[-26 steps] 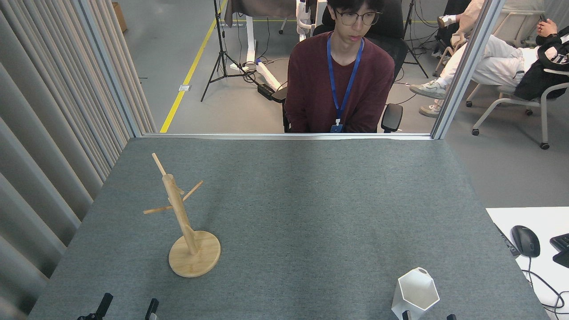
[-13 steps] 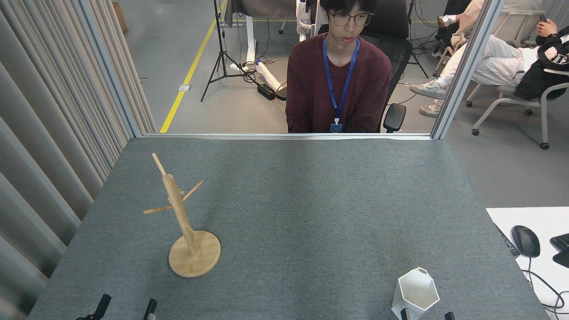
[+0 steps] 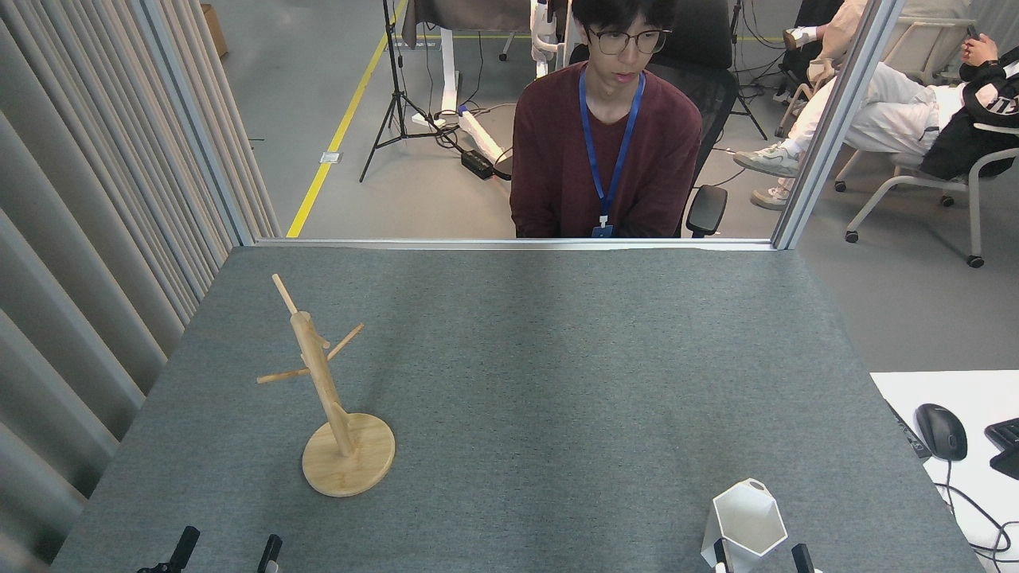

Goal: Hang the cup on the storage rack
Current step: 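Reach the right gripper toward the white faceted cup near the table edge, then close the right gripper around the white cup and lift it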

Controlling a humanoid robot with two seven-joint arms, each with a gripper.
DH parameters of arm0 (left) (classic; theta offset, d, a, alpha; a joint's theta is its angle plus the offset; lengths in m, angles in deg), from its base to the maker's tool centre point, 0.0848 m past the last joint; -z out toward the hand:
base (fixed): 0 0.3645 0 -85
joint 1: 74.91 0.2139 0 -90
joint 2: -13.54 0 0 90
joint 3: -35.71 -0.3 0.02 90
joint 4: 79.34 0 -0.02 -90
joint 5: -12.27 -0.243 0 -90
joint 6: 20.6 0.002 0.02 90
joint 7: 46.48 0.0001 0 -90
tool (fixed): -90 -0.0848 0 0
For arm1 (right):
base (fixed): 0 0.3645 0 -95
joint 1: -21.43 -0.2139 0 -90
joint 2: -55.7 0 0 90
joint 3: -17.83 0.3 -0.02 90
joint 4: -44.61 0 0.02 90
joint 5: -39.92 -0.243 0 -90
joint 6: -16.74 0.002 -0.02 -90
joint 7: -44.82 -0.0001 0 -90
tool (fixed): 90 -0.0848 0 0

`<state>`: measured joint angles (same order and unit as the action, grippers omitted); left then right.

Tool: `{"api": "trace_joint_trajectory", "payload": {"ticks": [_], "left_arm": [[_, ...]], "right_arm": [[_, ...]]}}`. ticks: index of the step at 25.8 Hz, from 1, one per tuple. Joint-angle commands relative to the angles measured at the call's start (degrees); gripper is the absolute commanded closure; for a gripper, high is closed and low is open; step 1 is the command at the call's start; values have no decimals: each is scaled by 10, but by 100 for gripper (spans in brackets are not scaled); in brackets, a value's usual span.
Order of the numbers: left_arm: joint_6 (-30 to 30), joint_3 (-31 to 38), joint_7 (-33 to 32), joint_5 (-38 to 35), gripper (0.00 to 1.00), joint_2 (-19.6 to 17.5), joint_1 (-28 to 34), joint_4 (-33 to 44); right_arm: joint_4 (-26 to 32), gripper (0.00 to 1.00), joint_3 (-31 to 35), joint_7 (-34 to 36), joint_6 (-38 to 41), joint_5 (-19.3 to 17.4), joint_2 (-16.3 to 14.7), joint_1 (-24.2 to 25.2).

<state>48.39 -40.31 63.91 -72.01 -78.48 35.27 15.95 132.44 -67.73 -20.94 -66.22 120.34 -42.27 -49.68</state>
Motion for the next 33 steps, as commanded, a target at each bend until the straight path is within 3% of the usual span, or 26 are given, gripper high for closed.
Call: {"api": "trace_joint_trajectory", "payload": {"ticks": [1,7,25,26,28,29,33], "left_arm": [[0,0,1,0,1,0,0,-1],[0,0,1,1,1,0,0,-2],[0,1,1,0,1,0,0,0],[0,1,1,0,1,-1,0,0],[-1,1,1,0,1,-1,0,0],[0,1,1,0,1,-1,0,1],[-1,-1,1,0,1,-1,0,7]], "right_arm": [[-5,1,0,0,1,1,-1,-5],[-14,1,0,0,1,2,-16,-16],[-90,2,-6,1,3,3,-17,-75],[-93,4,-7,1,3,4,-17,-75],[-94,30,-10,1,3,12,-17,-75],[-94,36,-11,2,3,19,-17,-73],[-72,42,-9,11,8,19,-11,-69]]}}
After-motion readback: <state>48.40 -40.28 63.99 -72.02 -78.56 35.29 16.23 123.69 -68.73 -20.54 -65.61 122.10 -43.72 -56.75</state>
